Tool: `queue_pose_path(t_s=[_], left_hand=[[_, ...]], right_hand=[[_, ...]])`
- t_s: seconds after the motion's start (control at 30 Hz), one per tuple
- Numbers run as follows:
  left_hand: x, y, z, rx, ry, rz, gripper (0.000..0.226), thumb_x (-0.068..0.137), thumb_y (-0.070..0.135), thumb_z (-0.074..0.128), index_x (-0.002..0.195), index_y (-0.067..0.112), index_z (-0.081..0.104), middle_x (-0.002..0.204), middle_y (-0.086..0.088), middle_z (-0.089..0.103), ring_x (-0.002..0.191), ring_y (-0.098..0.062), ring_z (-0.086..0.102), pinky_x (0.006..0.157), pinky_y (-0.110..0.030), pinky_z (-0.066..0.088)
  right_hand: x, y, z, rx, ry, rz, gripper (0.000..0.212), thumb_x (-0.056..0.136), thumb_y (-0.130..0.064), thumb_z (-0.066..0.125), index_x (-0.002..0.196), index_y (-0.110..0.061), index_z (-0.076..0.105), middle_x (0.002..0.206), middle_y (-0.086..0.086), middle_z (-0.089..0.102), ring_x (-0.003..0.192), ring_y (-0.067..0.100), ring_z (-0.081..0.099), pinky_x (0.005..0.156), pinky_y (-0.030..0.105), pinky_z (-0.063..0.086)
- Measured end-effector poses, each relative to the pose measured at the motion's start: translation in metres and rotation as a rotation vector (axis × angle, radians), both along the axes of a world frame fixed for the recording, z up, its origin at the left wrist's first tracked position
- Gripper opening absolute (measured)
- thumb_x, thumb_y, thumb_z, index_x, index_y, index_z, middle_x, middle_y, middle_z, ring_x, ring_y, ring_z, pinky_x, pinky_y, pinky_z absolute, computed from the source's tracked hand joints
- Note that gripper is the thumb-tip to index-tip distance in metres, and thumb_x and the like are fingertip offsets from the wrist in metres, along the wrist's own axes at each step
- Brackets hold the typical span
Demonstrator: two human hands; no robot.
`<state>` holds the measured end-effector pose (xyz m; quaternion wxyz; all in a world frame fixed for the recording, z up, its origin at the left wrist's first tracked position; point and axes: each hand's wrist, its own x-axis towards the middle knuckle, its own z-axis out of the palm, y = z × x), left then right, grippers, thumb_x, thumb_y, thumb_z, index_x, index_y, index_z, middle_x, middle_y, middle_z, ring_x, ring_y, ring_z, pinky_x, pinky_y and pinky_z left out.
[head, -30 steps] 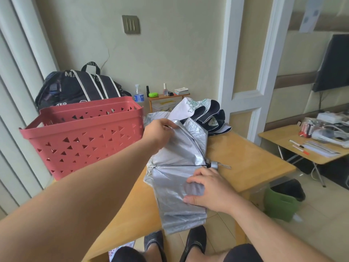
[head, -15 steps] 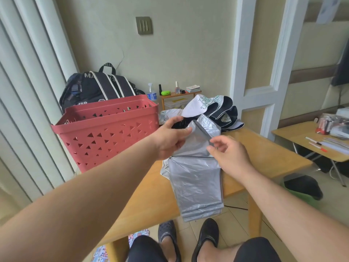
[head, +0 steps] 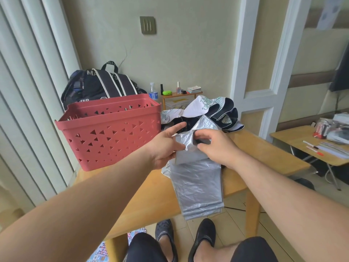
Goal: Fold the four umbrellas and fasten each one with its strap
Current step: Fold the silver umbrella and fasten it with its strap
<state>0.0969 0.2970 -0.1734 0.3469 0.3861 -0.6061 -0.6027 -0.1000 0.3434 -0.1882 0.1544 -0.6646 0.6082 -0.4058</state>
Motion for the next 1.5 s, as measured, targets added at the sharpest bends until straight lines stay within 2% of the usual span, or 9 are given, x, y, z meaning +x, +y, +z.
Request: queue_pose_path(t_s=[0.1,0.2,0.3,0.4,0.53,0.7,1.07,1.23,1.5], left_hand=[[-0.001,-0.001,0.001,0.008,0.055,-0.020,0.070,0.096,-0.015,0.053,0.139,0.040,0.061,0.070,0.003,0.057,0.077,-0.016,0.053,0.085,-0.034,0.041],[-0.004,0.002,0.004,0.056,0.163,-0.046,0.057,0.100,-0.009,0.053,0.137,0.032,0.064,0.103,-0.005,0.071,0.093,-0.022,0.063,0.094,-0.036,0.051],[-0.008,0.006,0.007,0.137,0.321,-0.039,0.038,0.103,-0.004,0.054,0.130,0.020,0.067,0.106,-0.009,0.078,0.090,-0.023,0.074,0.084,-0.040,0.062],[-0.012,0.006,0.003,0.105,0.342,0.077,0.032,0.103,-0.007,0.052,0.118,0.016,0.069,0.093,-0.010,0.075,0.074,-0.019,0.072,0.072,-0.036,0.063],[-0.013,0.007,-0.004,0.021,0.246,0.139,0.029,0.102,-0.006,0.056,0.114,0.016,0.069,0.090,-0.010,0.068,0.069,-0.017,0.065,0.069,-0.034,0.059],[-0.009,0.010,-0.004,-0.052,0.218,0.077,0.029,0.101,-0.003,0.059,0.116,0.018,0.071,0.092,-0.013,0.068,0.082,-0.024,0.063,0.086,-0.043,0.054],[0.001,0.011,-0.005,-0.158,0.128,0.167,0.020,0.100,-0.003,0.063,0.102,0.015,0.073,0.088,-0.011,0.069,0.080,-0.024,0.065,0.083,-0.041,0.059],[0.000,0.014,-0.004,-0.192,0.121,0.138,0.021,0.099,0.000,0.065,0.105,0.018,0.074,0.086,-0.010,0.069,0.080,-0.023,0.066,0.084,-0.042,0.057],[0.004,0.009,-0.007,-0.276,0.039,0.184,0.029,0.098,0.003,0.068,0.113,0.026,0.076,0.088,-0.012,0.067,0.086,-0.025,0.068,0.100,-0.057,0.056]], right_hand=[[0.003,0.006,0.002,0.008,-0.093,0.027,0.029,0.087,-0.012,0.074,0.099,-0.038,0.075,0.103,-0.018,0.078,0.104,-0.005,0.069,0.105,0.034,0.053],[0.004,0.011,0.001,0.039,-0.133,0.032,0.035,0.076,-0.028,0.086,0.108,-0.032,0.071,0.106,-0.019,0.075,0.106,-0.006,0.068,0.102,0.026,0.052],[0.004,0.018,0.003,-0.011,0.025,-0.061,0.032,0.080,-0.025,0.086,0.104,-0.033,0.065,0.093,-0.022,0.073,0.084,-0.013,0.064,0.075,0.004,0.042],[0.002,0.021,0.003,-0.084,0.052,-0.139,0.028,0.082,-0.015,0.084,0.096,-0.031,0.067,0.084,-0.016,0.072,0.070,-0.008,0.060,0.061,0.005,0.037],[-0.001,0.023,0.001,-0.123,-0.019,-0.188,0.036,0.076,-0.012,0.090,0.092,-0.027,0.061,0.077,-0.008,0.063,0.066,0.007,0.056,0.062,0.024,0.043],[0.001,0.022,-0.002,-0.030,-0.284,-0.046,0.039,0.083,-0.025,0.085,0.109,-0.036,0.058,0.094,-0.007,0.076,0.080,0.005,0.070,0.078,0.032,0.057],[0.002,0.021,0.006,-0.154,-0.346,-0.155,0.047,0.081,-0.012,0.086,0.112,-0.036,0.061,0.078,-0.002,0.064,0.068,0.009,0.057,0.071,0.031,0.052],[0.000,0.026,-0.005,-0.061,-0.189,-0.116,0.060,0.089,-0.018,0.080,0.139,-0.040,0.057,0.097,-0.008,0.074,0.087,0.007,0.069,0.083,0.024,0.052],[-0.010,0.027,0.003,-0.137,-0.162,-0.191,0.031,0.081,-0.007,0.085,0.101,-0.029,0.076,0.070,-0.007,0.051,0.058,0.001,0.046,0.067,0.021,0.046]])
